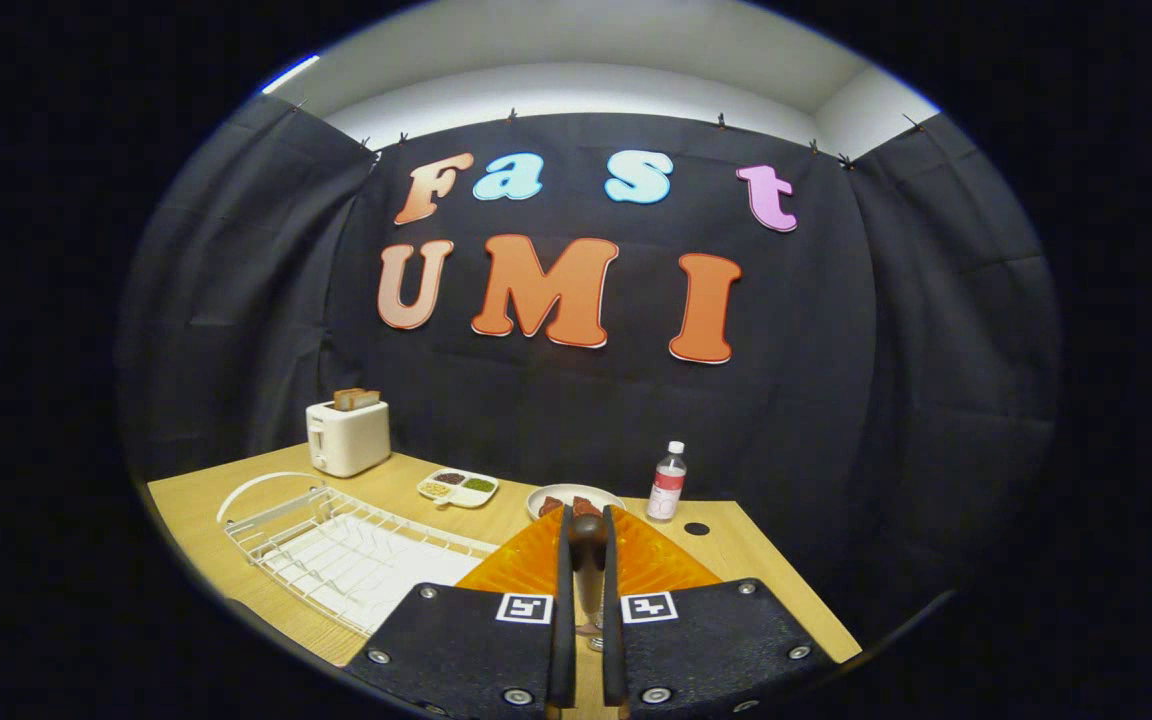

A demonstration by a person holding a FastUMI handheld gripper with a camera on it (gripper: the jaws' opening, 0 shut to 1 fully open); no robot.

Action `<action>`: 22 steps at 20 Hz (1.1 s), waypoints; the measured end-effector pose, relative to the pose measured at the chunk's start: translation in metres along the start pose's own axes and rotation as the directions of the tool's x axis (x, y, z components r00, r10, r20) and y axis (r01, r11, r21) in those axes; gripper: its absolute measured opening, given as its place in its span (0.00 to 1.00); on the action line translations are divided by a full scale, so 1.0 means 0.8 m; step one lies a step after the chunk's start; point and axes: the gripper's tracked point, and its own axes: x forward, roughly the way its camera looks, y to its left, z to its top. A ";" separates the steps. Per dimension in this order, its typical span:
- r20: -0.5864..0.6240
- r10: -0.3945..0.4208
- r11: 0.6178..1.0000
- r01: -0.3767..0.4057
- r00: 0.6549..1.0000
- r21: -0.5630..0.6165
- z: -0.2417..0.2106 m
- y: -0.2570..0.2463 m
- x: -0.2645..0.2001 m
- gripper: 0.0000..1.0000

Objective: Take the plate from the dish rack, then take the spoon from the basket and place it into the plate.

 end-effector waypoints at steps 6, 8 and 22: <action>-0.005 0.121 0.993 -0.121 0.993 0.011 0.003 0.043 -0.046 0.11; -0.011 0.151 0.989 -0.151 0.989 0.004 -0.002 0.056 -0.059 0.11; -0.108 0.340 0.940 -0.341 0.934 0.011 -0.094 0.141 -0.095 0.11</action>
